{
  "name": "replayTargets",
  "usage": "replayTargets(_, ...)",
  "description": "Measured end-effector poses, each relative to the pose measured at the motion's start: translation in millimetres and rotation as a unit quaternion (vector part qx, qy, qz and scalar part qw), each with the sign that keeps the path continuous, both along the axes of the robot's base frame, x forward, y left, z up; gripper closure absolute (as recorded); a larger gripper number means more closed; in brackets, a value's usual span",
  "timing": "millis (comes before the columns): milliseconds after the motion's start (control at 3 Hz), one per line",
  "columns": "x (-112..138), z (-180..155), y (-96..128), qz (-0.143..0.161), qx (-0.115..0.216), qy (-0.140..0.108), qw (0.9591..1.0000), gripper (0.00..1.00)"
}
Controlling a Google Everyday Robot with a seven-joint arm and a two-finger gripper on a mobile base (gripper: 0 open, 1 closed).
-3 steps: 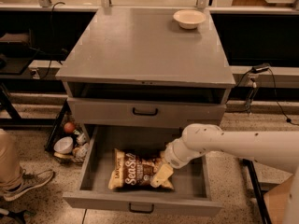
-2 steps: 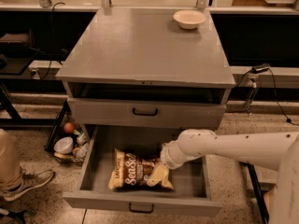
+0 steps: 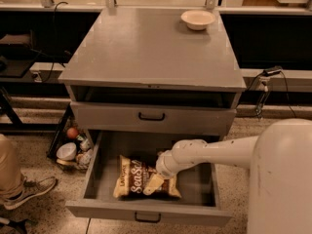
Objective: Pick brown chip bag from middle drawer and place on counter
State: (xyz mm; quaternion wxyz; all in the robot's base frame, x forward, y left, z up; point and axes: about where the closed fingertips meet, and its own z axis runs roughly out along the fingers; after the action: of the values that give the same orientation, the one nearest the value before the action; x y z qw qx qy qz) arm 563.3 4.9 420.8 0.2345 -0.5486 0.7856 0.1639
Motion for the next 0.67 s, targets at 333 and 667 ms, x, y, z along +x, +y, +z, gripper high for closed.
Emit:
replayTargets(333,-1,-26,23,0.011,0.02,0.025,0.9994,0.0)
replayTargets(667,-9,-42,45,0.024,0.049,0.05,0.9973,0.16)
